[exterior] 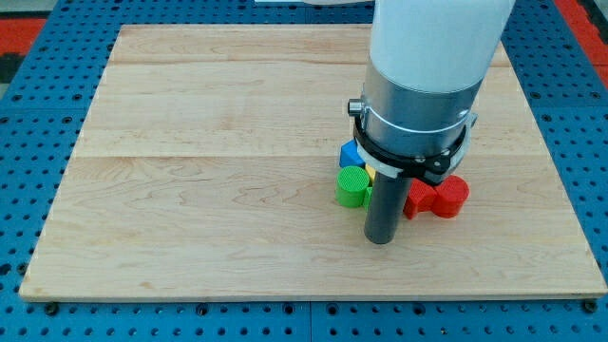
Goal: Separate the green blocks from the group of blocks
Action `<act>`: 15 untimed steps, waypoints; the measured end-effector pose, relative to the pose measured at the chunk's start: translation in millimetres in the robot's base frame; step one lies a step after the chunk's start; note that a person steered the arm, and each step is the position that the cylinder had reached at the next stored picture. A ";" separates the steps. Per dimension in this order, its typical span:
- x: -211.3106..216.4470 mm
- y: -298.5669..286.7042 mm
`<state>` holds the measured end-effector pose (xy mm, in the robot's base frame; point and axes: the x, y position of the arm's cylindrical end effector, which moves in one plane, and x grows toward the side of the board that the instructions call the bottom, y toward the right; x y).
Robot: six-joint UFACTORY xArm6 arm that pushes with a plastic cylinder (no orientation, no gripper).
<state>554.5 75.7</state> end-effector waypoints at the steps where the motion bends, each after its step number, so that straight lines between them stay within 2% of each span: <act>1: 0.0 0.0; 2: -0.7 6.7; 3: 18.0 40.9; 4: 11.7 73.5; 7: -68.5 75.3; 8: -71.8 73.9; 9: -47.2 86.1; 10: -60.9 34.9; 11: -93.2 -23.3; 12: -111.2 -59.9; 13: -104.8 -86.0; 15: -75.1 -60.5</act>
<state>479.4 15.2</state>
